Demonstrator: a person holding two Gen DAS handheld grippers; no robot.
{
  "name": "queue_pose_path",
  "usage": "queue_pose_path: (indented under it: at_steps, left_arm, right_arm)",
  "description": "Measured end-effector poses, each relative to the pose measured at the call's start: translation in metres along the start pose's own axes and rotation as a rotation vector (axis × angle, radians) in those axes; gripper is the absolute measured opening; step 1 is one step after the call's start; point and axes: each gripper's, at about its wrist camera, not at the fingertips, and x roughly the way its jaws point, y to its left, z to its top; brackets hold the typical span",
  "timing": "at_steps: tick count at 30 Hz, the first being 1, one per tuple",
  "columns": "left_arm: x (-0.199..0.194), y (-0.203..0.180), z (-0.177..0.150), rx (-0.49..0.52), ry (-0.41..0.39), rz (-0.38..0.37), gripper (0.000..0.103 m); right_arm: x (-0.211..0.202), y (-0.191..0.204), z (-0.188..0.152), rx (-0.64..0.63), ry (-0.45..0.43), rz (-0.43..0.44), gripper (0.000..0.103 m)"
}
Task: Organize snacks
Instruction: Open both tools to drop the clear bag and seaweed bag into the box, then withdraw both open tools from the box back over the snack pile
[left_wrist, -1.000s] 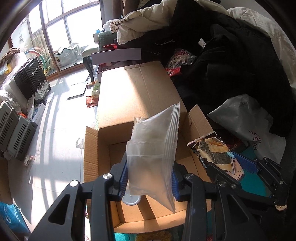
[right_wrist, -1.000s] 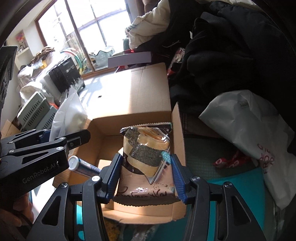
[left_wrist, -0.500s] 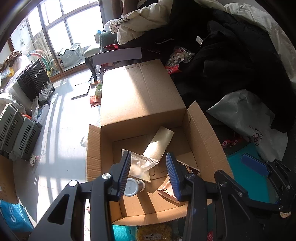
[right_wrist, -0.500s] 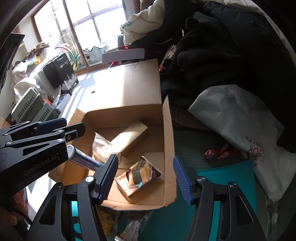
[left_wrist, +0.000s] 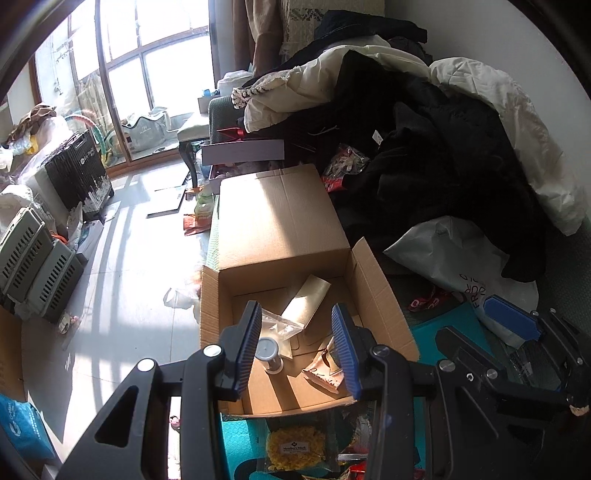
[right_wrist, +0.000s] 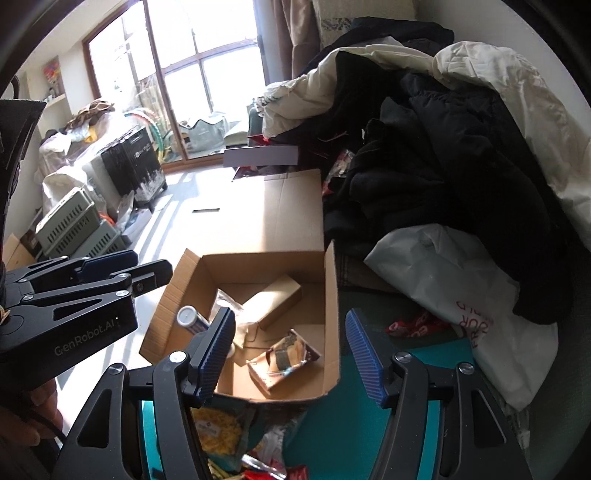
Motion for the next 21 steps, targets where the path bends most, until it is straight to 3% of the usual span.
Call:
queue_pose_path:
  at_steps: [12,21]
  left_arm:
    - [-0.09,0.001,-0.013,-0.004,-0.111,-0.017,0.039]
    - [-0.126,-0.005,-0.052,0.026,-0.125,-0.04,0.039]
  right_arm:
    - [-0.093,0.025,0.004,-0.056,-0.148,-0.002,0.068]
    - [-0.13,0.032,-0.021,-0.063,-0.172,-0.03,0.07]
